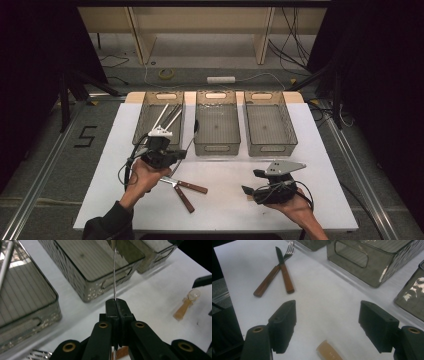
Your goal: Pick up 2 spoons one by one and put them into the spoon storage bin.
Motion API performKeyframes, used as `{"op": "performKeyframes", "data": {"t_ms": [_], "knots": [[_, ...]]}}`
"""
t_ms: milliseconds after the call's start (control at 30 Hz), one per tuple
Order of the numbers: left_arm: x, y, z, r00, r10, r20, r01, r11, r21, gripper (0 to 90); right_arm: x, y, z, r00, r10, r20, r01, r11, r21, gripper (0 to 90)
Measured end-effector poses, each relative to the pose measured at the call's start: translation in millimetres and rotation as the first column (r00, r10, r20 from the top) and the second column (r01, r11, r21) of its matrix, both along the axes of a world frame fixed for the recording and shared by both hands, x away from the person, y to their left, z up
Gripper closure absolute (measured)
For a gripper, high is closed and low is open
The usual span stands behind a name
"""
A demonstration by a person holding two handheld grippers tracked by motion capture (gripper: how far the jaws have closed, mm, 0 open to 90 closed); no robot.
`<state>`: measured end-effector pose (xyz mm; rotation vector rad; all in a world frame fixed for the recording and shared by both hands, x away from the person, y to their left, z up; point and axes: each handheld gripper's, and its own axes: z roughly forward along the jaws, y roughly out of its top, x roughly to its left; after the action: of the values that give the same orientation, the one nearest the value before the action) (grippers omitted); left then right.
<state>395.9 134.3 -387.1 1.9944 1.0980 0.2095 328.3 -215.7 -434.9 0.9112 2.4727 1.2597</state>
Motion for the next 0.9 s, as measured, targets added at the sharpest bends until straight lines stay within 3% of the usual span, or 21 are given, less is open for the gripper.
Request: {"op": "performKeyframes", "data": {"t_ms": [533,900], "knots": [[50.6,-20.7,10.7,0.9994,0.033,0.013,-0.032,0.9982,-0.052,89.1,0.9,-1.4,-1.1,1.0,0.0,-0.004,0.0,1.0,0.001,31.3],[74.7,-28.7,18.3,0.9973,0.064,0.035,-0.062,0.9958,-0.067,89.1,0.4,-0.9,-1.3,1.0,0.001,-0.003,-0.001,1.0,0.004,31.4]]}}
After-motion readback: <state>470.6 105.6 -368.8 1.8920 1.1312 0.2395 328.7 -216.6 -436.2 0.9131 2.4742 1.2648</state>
